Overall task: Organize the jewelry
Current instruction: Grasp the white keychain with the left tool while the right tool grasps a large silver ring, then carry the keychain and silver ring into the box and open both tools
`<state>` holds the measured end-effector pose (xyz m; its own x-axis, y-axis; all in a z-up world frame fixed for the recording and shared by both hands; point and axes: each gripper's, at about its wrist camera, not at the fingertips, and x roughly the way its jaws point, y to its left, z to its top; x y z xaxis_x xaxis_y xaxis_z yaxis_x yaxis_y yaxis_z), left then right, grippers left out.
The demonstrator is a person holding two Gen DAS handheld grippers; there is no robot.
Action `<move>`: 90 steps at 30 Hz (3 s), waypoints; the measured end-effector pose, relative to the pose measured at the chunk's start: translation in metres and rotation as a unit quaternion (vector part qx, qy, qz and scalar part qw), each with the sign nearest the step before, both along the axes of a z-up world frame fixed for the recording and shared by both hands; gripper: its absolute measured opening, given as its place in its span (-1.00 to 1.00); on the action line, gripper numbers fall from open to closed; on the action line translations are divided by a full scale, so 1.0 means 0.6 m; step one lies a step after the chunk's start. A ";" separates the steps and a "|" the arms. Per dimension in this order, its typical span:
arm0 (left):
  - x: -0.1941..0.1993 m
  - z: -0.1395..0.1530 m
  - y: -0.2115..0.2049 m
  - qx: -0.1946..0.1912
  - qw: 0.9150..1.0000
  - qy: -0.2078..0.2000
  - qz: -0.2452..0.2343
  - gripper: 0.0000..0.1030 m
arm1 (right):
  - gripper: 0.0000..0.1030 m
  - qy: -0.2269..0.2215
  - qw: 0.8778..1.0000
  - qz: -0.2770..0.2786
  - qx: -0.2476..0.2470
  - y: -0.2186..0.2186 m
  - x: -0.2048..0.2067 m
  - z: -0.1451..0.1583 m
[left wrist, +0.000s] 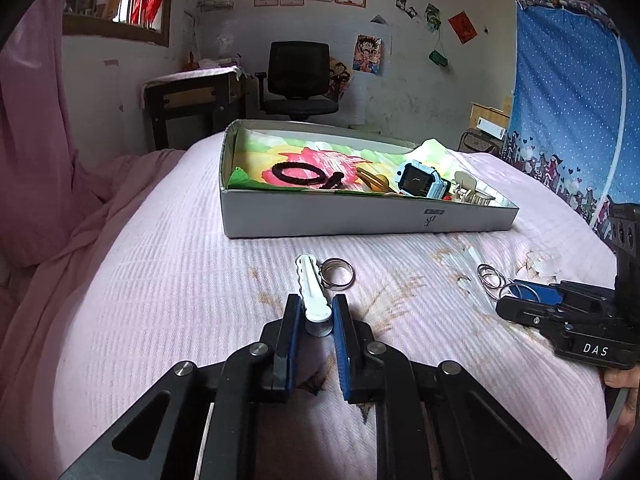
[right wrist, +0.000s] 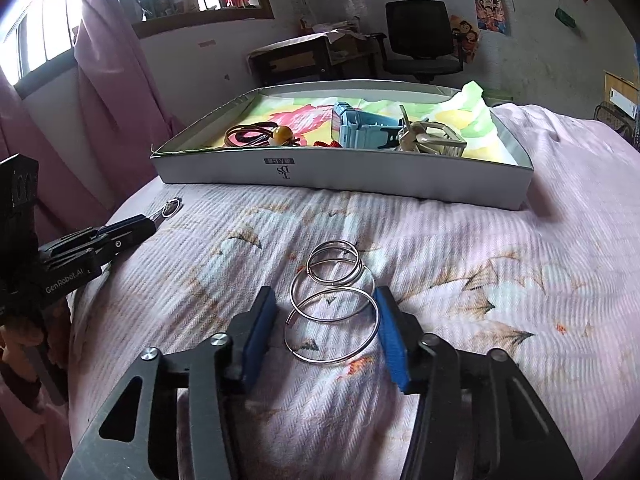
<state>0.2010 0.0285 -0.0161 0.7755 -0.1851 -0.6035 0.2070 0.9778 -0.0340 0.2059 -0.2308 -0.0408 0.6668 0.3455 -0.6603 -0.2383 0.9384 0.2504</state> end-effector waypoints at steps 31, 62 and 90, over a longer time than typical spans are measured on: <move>-0.099 0.017 -0.051 -0.046 0.997 -0.040 -0.055 -0.71 | -0.27 -0.076 0.997 0.010 -0.005 0.015 -0.087 0.035; 0.024 0.110 -0.005 -0.095 0.990 -0.101 0.001 -0.71 | -0.27 -0.195 0.981 0.010 -0.004 0.027 -0.030 0.144; 0.169 0.048 0.004 -0.079 0.997 0.008 0.024 -0.71 | -0.27 -0.112 0.993 -0.006 -0.046 0.084 0.161 0.088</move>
